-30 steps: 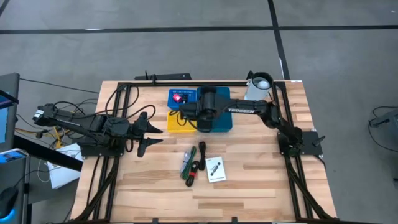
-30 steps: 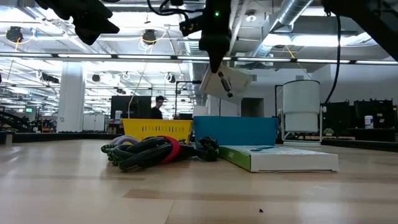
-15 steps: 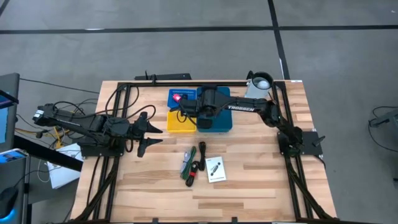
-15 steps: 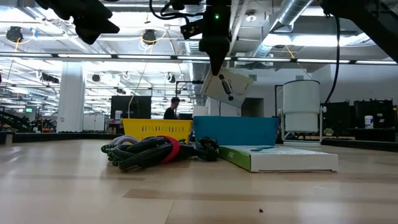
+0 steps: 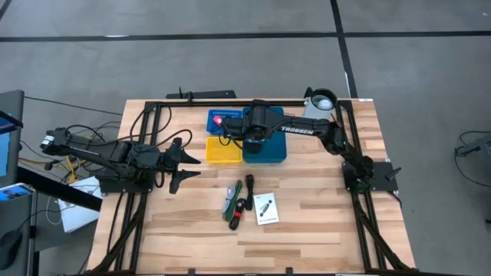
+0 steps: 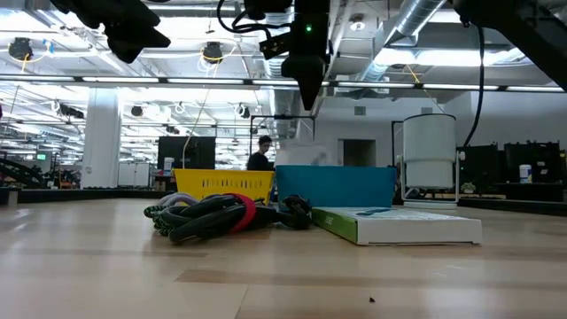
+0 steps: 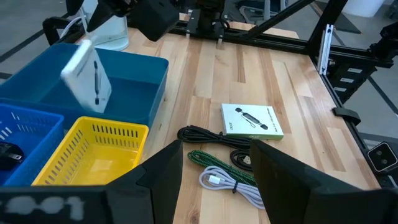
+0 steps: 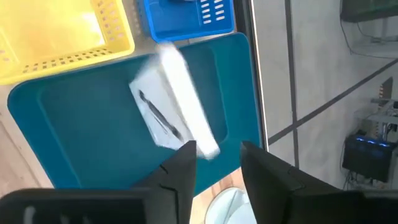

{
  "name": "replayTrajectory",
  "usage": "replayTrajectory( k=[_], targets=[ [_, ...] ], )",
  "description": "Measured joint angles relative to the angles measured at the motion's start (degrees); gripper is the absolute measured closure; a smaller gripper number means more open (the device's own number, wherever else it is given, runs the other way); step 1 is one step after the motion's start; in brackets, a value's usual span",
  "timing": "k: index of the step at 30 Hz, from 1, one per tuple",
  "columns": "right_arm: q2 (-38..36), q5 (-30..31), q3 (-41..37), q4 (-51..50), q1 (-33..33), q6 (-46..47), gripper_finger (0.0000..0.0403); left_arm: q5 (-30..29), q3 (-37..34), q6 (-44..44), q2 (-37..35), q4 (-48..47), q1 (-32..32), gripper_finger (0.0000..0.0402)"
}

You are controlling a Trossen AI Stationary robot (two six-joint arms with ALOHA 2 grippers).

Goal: Pick and place items into bin
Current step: Put the white USB cable into the yellow basket

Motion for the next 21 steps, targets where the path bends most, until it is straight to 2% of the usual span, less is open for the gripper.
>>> replayTrajectory(
  k=[11,21],
  targets=[
    [0.0,0.02,0.0,0.0,-0.2,0.22,0.0238,0.0,0.0,0.0,-0.01,0.0,0.0,0.0225],
    [0.0,-0.78,0.0,0.0,0.41,1.14,0.0227,0.0,0.0,0.0,0.0,0.0,0.0,0.0225]
  ],
)
